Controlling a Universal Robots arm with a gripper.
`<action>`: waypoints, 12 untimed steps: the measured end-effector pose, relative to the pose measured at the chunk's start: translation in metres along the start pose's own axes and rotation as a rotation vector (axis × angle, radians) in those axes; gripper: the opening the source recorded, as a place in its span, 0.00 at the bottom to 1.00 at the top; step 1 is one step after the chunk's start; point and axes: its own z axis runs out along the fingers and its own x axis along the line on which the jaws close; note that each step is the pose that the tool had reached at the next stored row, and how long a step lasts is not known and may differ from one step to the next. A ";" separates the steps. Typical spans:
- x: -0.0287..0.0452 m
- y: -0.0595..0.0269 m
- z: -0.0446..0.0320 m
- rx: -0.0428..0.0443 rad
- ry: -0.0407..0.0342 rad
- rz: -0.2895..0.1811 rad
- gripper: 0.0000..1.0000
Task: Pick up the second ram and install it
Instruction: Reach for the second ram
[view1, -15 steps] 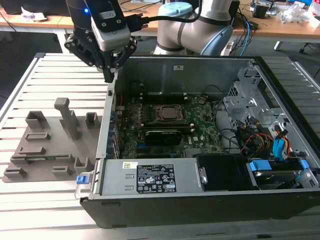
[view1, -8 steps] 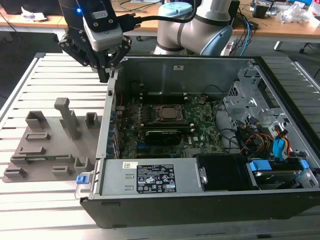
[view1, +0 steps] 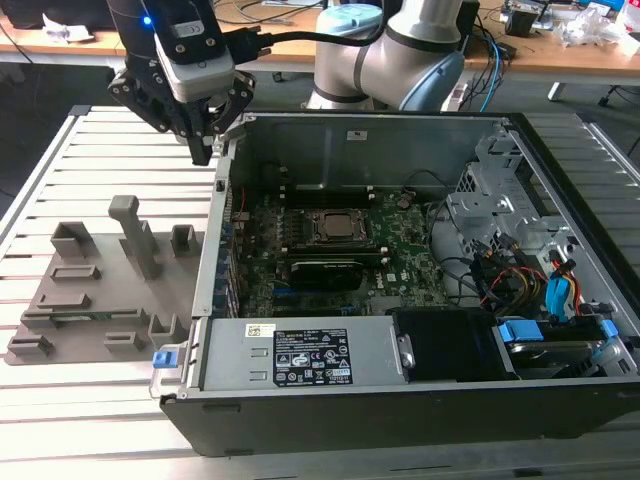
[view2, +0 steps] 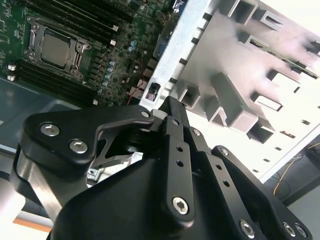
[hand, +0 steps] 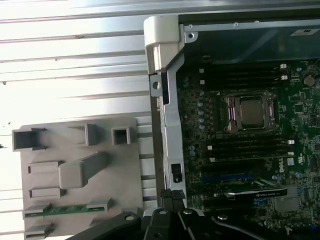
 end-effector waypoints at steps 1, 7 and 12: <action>0.0004 -0.0001 0.0000 0.0001 0.0000 0.000 0.11; 0.0048 -0.0004 -0.0002 0.0001 0.0001 0.000 0.11; 0.0109 -0.0008 -0.0003 0.0000 0.0000 0.000 0.11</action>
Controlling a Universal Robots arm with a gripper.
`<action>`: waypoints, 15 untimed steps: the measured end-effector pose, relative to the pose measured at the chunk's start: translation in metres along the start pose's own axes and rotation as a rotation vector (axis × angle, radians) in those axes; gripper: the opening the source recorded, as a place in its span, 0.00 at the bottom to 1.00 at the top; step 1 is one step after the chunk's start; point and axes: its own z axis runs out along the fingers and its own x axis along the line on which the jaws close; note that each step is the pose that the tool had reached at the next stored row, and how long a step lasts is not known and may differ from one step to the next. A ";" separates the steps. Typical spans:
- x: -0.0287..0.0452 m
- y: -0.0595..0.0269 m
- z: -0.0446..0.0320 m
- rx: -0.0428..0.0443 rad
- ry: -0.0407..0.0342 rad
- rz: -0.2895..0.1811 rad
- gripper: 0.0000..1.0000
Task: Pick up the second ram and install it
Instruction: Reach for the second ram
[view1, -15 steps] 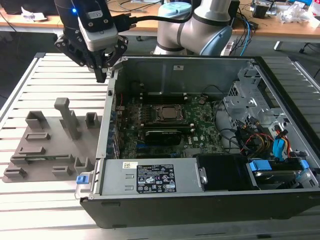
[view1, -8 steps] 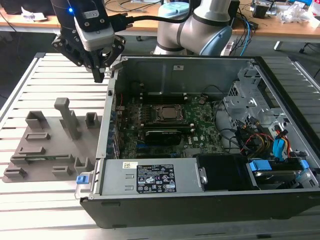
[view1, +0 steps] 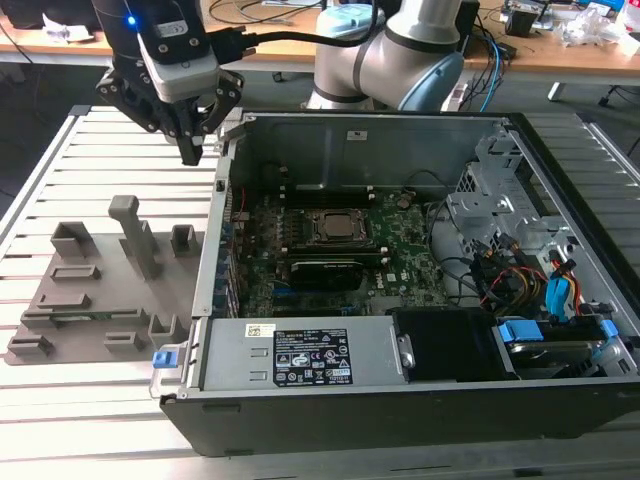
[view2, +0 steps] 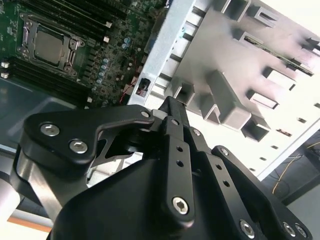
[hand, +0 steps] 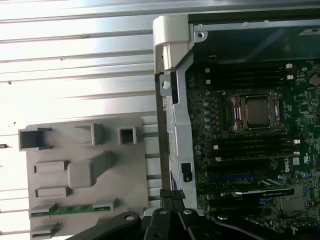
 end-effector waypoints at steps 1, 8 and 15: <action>0.0016 -0.0002 -0.0001 0.0001 0.0000 0.000 0.11; 0.0109 -0.0008 -0.0003 0.0000 0.0000 0.000 0.11; 0.0247 -0.0018 -0.0006 0.0001 0.0001 0.000 0.11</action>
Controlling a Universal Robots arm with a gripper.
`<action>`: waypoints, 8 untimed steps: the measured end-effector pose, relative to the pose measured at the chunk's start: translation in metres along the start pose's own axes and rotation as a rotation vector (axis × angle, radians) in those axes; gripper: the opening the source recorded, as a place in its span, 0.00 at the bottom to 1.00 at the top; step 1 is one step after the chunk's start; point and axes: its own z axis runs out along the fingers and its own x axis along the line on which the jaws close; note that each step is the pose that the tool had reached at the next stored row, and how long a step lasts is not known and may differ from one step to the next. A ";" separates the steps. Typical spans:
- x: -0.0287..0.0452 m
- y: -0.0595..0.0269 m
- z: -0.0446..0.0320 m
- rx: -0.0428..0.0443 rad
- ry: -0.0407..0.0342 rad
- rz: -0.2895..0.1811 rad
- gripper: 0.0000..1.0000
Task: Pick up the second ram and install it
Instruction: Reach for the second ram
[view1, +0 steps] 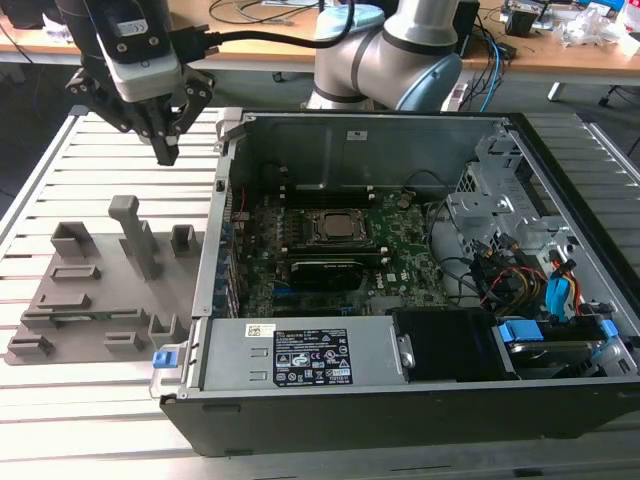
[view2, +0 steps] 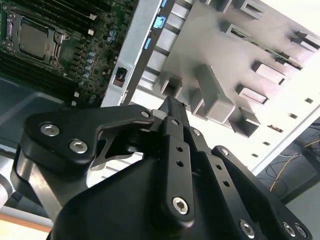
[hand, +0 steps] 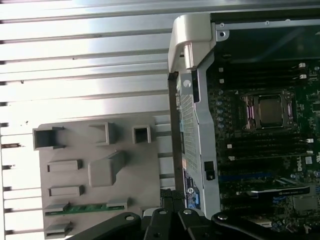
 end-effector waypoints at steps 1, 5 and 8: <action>0.0011 -0.0001 0.0000 0.0000 0.0000 0.000 0.11; 0.0083 -0.0006 0.0005 -0.0001 -0.0001 0.000 0.11; 0.0117 -0.0009 0.0007 0.0000 0.0000 0.000 0.11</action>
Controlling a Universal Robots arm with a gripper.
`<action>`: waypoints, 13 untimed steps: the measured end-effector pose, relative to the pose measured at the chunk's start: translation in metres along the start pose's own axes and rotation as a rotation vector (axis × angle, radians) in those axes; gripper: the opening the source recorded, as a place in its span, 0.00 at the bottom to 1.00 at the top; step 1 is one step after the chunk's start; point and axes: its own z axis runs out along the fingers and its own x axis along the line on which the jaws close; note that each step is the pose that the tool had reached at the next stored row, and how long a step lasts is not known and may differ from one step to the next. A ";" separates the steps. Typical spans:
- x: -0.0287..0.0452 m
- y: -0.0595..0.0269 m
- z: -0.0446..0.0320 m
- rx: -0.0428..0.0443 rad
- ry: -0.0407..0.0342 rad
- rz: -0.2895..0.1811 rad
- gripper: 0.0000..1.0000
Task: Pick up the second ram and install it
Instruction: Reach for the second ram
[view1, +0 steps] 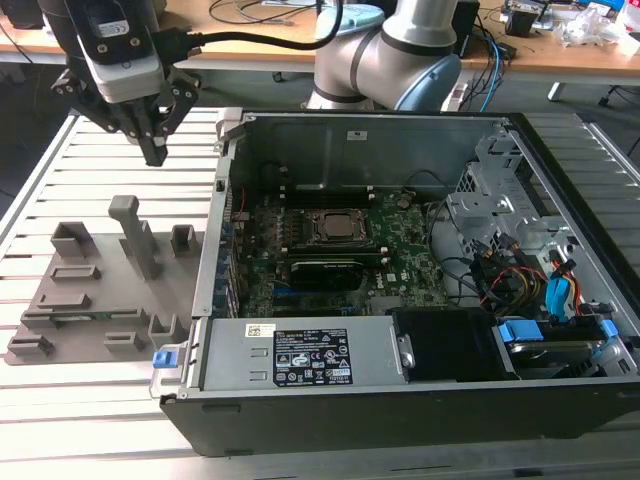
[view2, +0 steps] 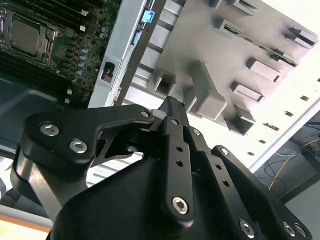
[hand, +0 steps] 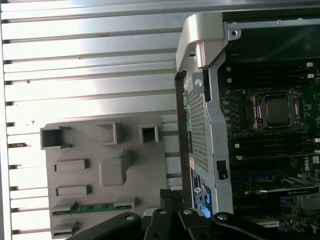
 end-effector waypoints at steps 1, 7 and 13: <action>0.0009 -0.0001 0.0001 -0.0001 -0.0001 0.000 0.11; 0.0109 -0.0017 0.0004 -0.0001 -0.0001 0.000 0.11; 0.0341 -0.0043 0.0001 -0.0001 -0.0001 0.000 0.11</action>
